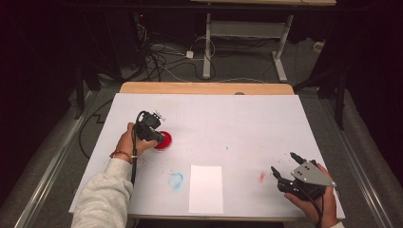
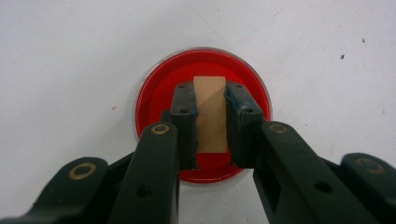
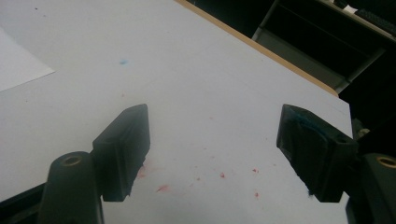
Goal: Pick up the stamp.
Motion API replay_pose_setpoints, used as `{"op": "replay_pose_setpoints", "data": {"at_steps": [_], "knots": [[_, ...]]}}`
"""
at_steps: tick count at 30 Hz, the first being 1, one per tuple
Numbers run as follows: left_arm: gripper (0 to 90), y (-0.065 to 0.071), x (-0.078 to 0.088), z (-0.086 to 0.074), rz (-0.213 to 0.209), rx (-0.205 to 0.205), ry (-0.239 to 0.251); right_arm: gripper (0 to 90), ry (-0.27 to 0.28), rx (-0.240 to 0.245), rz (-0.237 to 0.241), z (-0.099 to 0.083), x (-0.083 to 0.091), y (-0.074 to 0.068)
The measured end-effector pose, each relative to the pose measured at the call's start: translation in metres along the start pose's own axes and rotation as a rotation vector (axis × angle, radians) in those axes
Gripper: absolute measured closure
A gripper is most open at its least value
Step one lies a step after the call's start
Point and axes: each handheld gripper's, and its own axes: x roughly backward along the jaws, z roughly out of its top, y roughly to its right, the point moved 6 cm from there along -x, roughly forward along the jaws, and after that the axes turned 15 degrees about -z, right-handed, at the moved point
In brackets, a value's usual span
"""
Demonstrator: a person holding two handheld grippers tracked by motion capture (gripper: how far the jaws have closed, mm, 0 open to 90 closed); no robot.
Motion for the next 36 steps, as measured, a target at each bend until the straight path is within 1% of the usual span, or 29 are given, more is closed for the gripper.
{"op": "replay_pose_setpoints", "data": {"at_steps": [5, 7, 10, 13, 18, 22, 24, 30, 36], "knots": [[74.0, 0.0011, -0.0008, 0.0004, 0.013, -0.001, -0.008, 26.0, -0.002, 0.001, 0.002, -0.0001, -0.0002, -0.0005], [74.0, 0.0004, -0.0007, -0.0001, 0.005, 0.002, -0.004, 26.0, 0.000, 0.003, 0.001, 0.0000, -0.0001, -0.0004], [74.0, -0.0016, -0.0003, -0.0016, -0.016, 0.008, 0.014, 26.0, 0.000, -0.001, 0.000, 0.0002, 0.0002, 0.0000], [74.0, -0.0019, -0.0002, -0.0025, -0.022, 0.009, 0.023, 26.0, 0.002, 0.003, -0.002, 0.0001, 0.0008, 0.0009], [74.0, -0.0009, -0.0001, -0.0023, -0.011, 0.004, 0.022, 26.0, 0.005, 0.004, -0.003, -0.0001, 0.0008, 0.0018], [73.9, 0.0018, -0.0001, -0.0014, 0.019, -0.008, 0.007, 25.9, 0.004, 0.005, -0.008, -0.0003, 0.0009, 0.0022], [73.9, 0.0021, 0.0001, -0.0014, 0.023, -0.012, 0.005, 25.9, 0.007, 0.006, -0.005, 0.0001, 0.0008, 0.0020], [73.9, -0.0008, 0.0008, -0.0034, -0.012, 0.003, 0.037, 25.9, 0.005, 0.008, -0.005, 0.0002, 0.0011, 0.0015], [73.9, -0.0008, 0.0012, -0.0041, -0.010, 0.004, 0.050, 26.0, 0.002, 0.010, -0.001, 0.0009, -0.0010, 0.0007]]}}
